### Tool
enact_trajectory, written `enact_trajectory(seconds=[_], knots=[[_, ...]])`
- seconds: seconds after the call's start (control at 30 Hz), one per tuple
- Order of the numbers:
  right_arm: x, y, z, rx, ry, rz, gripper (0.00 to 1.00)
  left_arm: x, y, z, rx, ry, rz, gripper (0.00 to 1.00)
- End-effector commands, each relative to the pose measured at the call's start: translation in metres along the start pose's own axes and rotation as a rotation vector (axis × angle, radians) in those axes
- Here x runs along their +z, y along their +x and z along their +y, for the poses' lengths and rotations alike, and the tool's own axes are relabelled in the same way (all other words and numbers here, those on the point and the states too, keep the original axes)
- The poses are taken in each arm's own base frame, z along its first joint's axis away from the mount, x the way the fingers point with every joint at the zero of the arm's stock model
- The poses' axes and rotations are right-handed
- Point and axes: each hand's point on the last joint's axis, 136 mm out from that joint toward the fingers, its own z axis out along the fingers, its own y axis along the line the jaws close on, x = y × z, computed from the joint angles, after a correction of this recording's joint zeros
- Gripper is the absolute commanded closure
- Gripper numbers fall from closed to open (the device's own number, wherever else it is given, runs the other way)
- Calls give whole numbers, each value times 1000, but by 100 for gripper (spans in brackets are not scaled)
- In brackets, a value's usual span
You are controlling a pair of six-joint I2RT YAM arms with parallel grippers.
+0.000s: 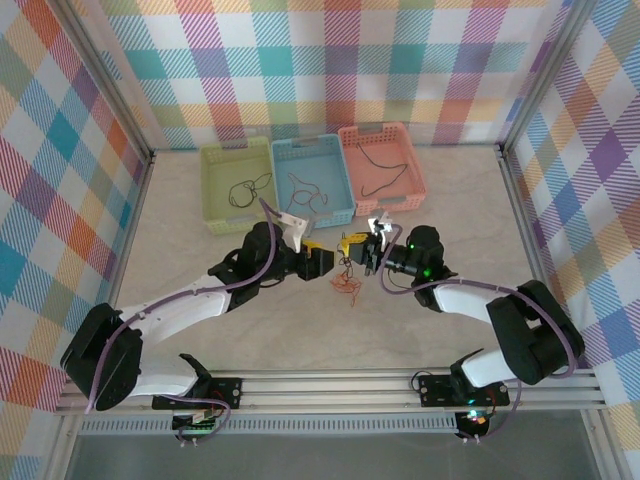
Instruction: Untangle the cables
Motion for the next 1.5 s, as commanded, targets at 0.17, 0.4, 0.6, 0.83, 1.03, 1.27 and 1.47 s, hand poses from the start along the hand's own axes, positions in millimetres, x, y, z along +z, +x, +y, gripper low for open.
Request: enact_trajectory(seconds=[0.17,0.4,0.6,0.83,1.03,1.27,1.47], knots=[[-2,-14,17,27,-100,-40,100,6,-8,-13,43,34,4,42],[3,-17,27,88,-188,-33,100,8,-7,-6,27,-2,-9,38],[12,-13,36,118,-247,-6,100,1,-12,4,22,-68,-51,34],[15,-19,43,161,-306,-31,100,4,-9,6,25,-70,-41,36],[16,-28,45,182,-309,-49,100,-2,-14,-11,47,13,-67,46],[14,-52,47,217,-263,-62,100,-16,-22,-11,46,4,-150,63],[9,-65,54,205,-245,-59,100,-28,-29,-21,51,40,-197,44]])
